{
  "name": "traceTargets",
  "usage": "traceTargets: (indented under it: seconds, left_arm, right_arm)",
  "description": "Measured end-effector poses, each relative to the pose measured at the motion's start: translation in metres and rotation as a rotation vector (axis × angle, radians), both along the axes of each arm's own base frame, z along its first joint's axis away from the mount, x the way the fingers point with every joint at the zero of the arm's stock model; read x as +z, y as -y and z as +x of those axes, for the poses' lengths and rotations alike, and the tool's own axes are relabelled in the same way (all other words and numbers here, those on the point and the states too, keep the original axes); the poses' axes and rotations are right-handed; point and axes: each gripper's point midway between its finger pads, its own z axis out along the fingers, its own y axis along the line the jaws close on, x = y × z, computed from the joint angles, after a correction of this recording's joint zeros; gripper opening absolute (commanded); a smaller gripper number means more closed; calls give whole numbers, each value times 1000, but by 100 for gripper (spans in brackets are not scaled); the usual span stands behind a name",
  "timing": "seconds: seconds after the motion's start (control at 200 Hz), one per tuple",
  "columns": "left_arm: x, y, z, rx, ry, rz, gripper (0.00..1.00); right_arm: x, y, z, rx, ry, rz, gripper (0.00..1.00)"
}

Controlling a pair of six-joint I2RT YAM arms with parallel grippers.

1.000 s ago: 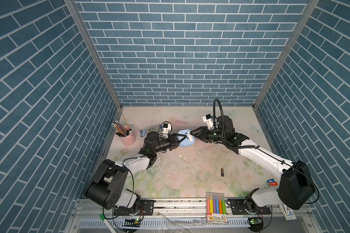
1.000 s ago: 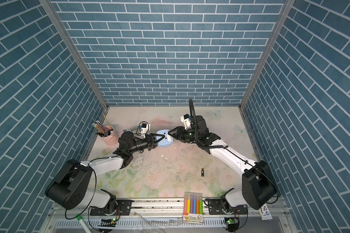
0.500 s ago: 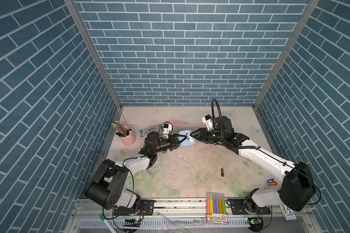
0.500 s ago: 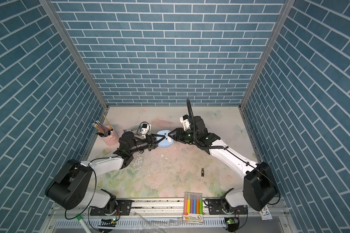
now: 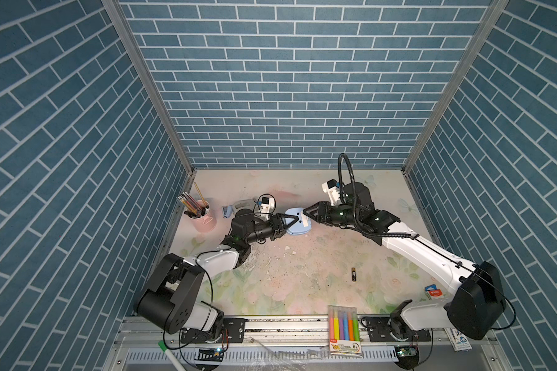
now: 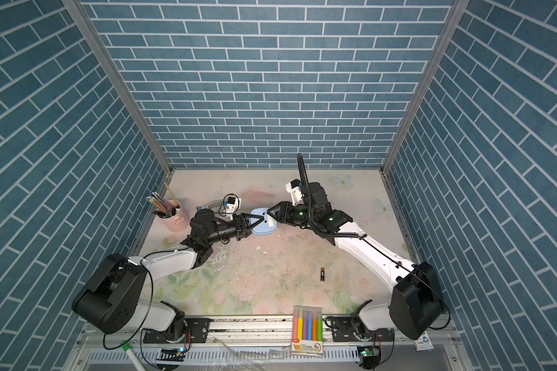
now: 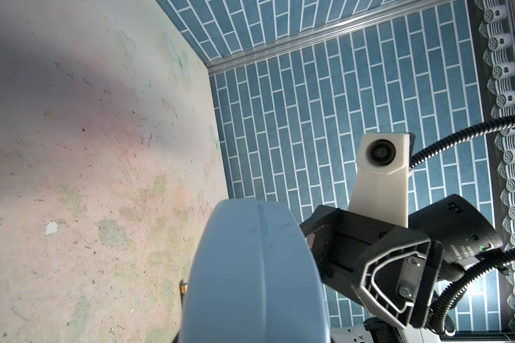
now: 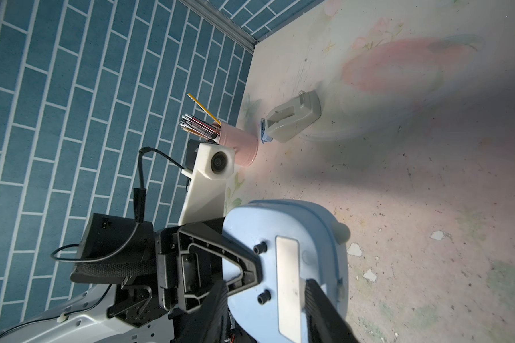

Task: Insert the battery into the alarm
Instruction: Remove the cover from the alarm.

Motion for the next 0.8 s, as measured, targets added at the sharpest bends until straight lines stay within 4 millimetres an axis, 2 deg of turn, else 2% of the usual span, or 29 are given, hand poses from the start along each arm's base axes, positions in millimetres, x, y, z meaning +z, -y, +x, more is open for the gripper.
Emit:
traceTargets:
  seconds: [0.47,0.8]
  left_arm:
    - [1,1,1,-1,-3,4,0]
    - [-1,-2,5,19,-10,11,0]
  right_arm:
    - [-12,-2,-4,10,-23,-16,43]
    - [-17,-8,1,16,-29,11,32]
